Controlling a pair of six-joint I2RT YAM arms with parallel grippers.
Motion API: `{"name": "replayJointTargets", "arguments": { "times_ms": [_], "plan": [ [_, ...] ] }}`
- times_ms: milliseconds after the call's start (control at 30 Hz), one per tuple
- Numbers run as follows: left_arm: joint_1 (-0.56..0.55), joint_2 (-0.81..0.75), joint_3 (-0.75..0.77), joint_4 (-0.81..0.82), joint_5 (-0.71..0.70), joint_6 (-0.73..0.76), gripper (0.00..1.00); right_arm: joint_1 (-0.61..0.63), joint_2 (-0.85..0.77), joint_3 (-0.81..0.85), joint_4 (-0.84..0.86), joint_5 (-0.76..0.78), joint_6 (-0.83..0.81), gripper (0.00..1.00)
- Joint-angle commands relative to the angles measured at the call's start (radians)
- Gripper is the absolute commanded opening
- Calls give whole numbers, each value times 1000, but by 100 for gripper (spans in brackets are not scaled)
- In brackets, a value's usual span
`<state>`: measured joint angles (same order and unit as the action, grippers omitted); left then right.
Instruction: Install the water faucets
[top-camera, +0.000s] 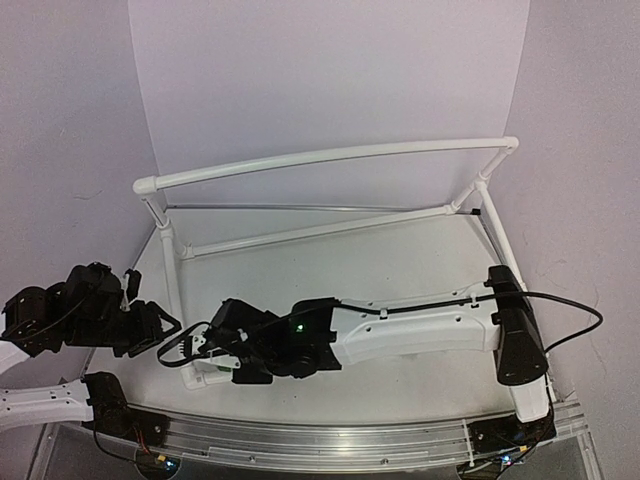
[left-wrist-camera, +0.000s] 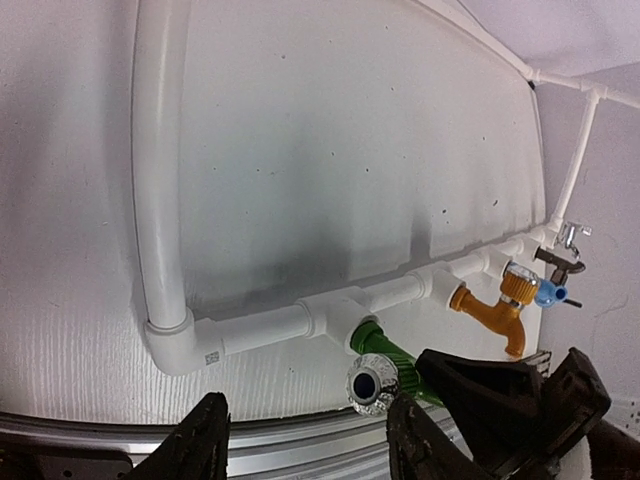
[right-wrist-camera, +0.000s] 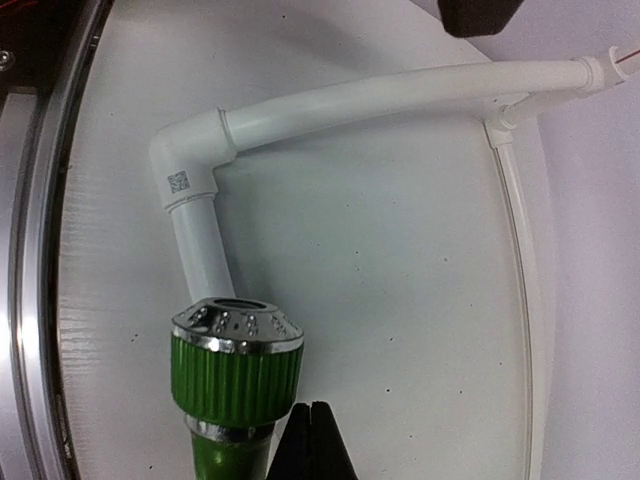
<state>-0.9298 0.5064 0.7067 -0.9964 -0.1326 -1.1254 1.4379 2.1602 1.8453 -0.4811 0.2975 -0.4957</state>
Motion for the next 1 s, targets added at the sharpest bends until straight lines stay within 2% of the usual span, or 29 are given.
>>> {"name": "replayJointTargets", "arguments": {
  "times_ms": [0, 133, 300, 467, 733, 967],
  "plan": [
    [-2, 23, 1, 43, 143, 117, 54, -12, -117, -5, -4, -65, 68, 1],
    [-3, 81, -43, 136, 316, 177, 54, -92, -152, -13, -9, -130, 132, 3],
    [-3, 108, -55, 180, 404, 234, 53, -155, -178, -82, -10, -222, 171, 4],
    [-3, 155, -69, 207, 485, 263, 49, -165, -174, -117, -12, -300, 177, 4],
    [-4, 228, -102, 252, 552, 275, 38, -165, -175, -145, -37, -444, 172, 2],
    [-3, 302, -128, 350, 542, 274, 35, -165, -179, -161, -61, -545, 167, 1]
  ]
}}
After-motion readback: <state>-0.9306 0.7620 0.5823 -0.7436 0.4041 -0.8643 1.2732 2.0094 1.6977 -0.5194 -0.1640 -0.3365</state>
